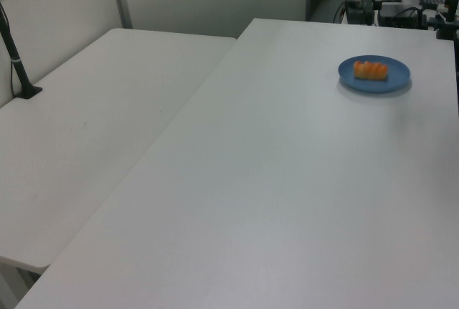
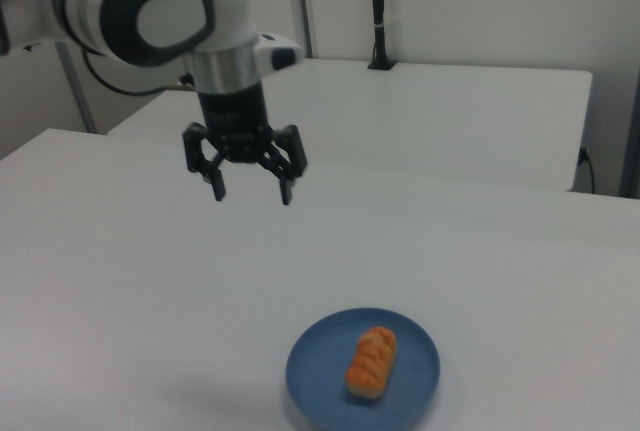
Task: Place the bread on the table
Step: 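Lower the gripper over the orange bread roll and close on it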
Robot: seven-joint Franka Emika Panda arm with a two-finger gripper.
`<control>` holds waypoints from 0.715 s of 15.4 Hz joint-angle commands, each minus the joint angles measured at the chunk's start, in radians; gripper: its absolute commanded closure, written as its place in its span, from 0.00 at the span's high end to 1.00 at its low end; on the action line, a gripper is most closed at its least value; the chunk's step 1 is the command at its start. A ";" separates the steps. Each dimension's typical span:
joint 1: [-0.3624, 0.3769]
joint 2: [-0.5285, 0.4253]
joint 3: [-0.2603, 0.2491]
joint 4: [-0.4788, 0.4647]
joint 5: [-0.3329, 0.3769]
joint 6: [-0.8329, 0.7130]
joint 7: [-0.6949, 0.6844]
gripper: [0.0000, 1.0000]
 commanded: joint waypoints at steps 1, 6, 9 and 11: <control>0.011 0.035 -0.087 -0.012 -0.011 0.034 -0.052 1.00; 0.009 0.101 -0.151 -0.093 -0.008 0.193 -0.044 1.00; -0.021 0.171 -0.156 -0.116 0.005 0.257 -0.047 1.00; -0.026 0.202 -0.156 -0.155 0.008 0.333 -0.047 1.00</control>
